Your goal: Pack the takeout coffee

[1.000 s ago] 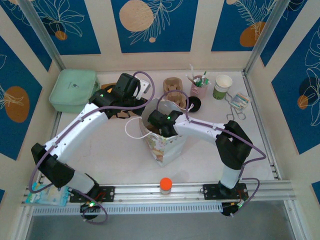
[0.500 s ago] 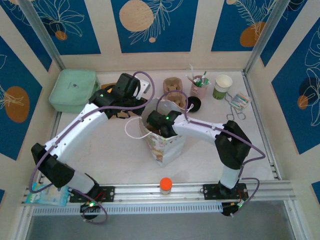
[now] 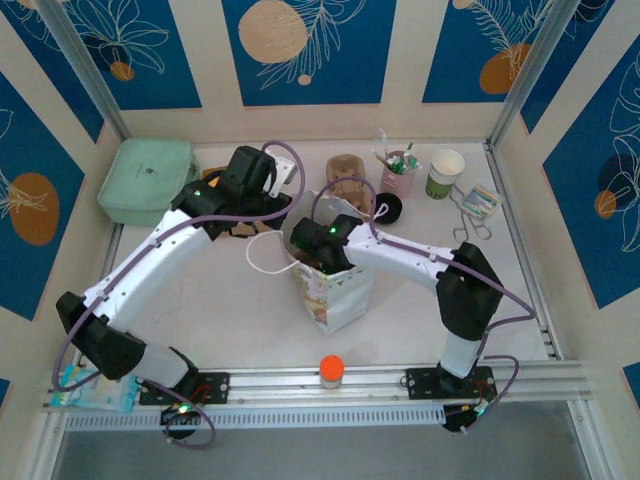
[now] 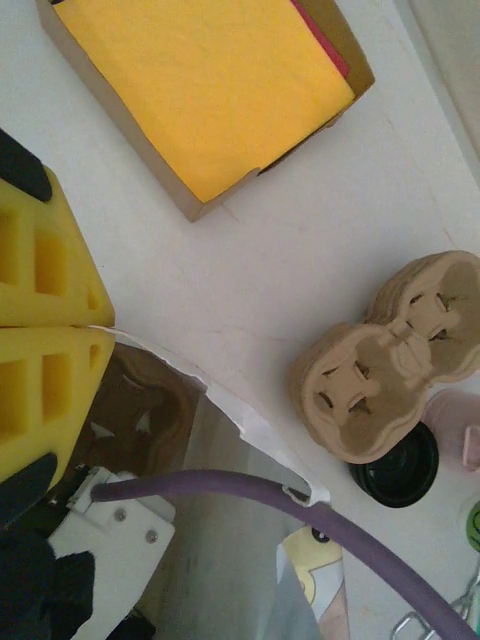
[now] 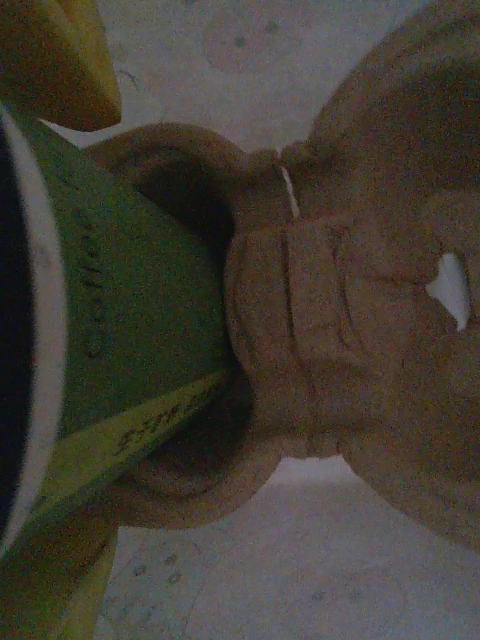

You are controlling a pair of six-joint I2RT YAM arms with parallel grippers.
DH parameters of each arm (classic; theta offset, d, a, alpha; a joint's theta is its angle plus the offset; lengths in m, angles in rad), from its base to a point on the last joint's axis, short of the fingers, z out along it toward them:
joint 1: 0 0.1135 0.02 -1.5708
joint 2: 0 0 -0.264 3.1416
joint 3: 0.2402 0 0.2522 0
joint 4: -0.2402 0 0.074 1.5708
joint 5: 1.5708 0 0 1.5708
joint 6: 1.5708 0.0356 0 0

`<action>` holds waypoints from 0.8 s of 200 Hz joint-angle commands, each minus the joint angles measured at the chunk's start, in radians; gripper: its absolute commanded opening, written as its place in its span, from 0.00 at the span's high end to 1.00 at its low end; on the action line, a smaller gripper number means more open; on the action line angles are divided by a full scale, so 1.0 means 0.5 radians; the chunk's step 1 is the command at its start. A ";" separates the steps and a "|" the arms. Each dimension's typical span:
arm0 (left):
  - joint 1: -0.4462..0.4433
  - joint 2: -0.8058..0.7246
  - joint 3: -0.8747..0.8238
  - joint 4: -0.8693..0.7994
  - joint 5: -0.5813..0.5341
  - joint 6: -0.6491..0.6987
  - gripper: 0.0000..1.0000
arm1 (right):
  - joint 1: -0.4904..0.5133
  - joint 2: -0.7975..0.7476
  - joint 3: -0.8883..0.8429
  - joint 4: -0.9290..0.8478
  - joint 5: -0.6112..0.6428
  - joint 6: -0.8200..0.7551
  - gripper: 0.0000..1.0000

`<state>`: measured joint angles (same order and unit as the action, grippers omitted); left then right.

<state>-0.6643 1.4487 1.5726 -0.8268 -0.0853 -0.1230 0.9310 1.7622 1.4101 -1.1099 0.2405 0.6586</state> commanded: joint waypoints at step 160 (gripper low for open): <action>-0.017 -0.095 -0.117 0.194 0.060 -0.073 0.76 | -0.018 0.054 0.191 -0.168 0.009 0.037 0.01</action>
<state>-0.6662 1.4292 1.5078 -0.7433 -0.0689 -0.1516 0.9291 1.8042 1.4609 -1.1553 0.2512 0.6624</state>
